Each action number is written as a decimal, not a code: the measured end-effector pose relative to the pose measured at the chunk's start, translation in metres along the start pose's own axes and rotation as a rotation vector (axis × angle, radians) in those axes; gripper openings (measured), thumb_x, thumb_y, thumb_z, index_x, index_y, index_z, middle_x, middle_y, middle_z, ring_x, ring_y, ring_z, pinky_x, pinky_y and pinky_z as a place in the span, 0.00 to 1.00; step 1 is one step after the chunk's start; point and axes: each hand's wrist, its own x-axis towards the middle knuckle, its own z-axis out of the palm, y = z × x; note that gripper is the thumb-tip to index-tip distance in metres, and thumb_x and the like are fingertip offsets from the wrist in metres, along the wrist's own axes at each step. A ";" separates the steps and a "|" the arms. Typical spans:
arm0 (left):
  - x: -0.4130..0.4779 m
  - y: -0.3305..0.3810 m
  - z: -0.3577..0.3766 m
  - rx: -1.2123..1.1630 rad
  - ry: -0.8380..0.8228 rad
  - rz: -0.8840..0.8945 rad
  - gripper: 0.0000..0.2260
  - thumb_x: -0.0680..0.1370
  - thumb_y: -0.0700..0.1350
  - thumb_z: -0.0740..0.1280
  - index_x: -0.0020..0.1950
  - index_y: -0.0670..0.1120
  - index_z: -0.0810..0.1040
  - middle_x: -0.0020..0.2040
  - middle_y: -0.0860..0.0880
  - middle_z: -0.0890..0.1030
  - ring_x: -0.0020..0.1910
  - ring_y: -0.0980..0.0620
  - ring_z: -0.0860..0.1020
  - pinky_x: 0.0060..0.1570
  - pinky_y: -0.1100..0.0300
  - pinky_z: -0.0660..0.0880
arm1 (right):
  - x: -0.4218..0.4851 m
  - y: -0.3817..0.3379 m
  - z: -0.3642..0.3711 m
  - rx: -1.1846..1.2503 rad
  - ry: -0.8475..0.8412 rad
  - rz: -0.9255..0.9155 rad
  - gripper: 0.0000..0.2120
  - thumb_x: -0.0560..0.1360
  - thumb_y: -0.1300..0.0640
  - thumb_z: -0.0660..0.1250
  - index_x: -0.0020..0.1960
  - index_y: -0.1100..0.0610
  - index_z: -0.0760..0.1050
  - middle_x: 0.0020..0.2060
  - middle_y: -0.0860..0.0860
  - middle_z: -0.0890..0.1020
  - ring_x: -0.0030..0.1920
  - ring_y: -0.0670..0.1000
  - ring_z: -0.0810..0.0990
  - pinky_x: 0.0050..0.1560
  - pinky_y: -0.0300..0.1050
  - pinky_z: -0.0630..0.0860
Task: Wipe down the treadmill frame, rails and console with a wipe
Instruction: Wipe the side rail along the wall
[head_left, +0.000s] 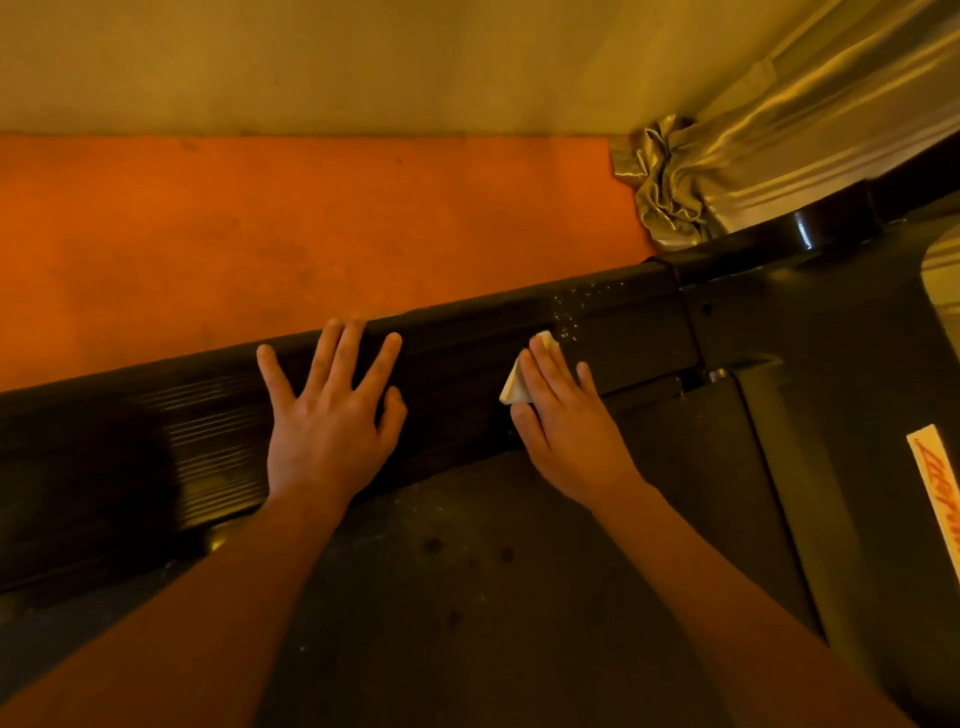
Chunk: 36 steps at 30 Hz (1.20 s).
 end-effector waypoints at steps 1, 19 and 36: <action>0.000 0.000 0.000 -0.001 -0.004 -0.002 0.27 0.83 0.58 0.48 0.82 0.55 0.57 0.83 0.44 0.55 0.82 0.45 0.49 0.72 0.25 0.43 | 0.015 0.000 -0.005 -0.007 0.012 0.004 0.29 0.86 0.44 0.43 0.84 0.54 0.44 0.82 0.47 0.41 0.81 0.45 0.35 0.77 0.45 0.30; 0.000 -0.001 0.002 -0.004 0.005 -0.007 0.27 0.83 0.58 0.49 0.82 0.55 0.56 0.83 0.44 0.53 0.82 0.45 0.48 0.72 0.26 0.40 | 0.023 0.009 -0.001 0.022 0.057 0.022 0.29 0.87 0.44 0.44 0.84 0.54 0.46 0.83 0.48 0.44 0.82 0.45 0.37 0.77 0.45 0.30; -0.001 0.001 0.000 0.027 0.052 0.000 0.25 0.84 0.54 0.52 0.82 0.53 0.61 0.82 0.43 0.58 0.82 0.44 0.53 0.71 0.24 0.44 | 0.028 0.008 0.000 0.050 0.076 0.030 0.30 0.86 0.41 0.42 0.84 0.54 0.47 0.83 0.48 0.43 0.82 0.46 0.37 0.76 0.44 0.29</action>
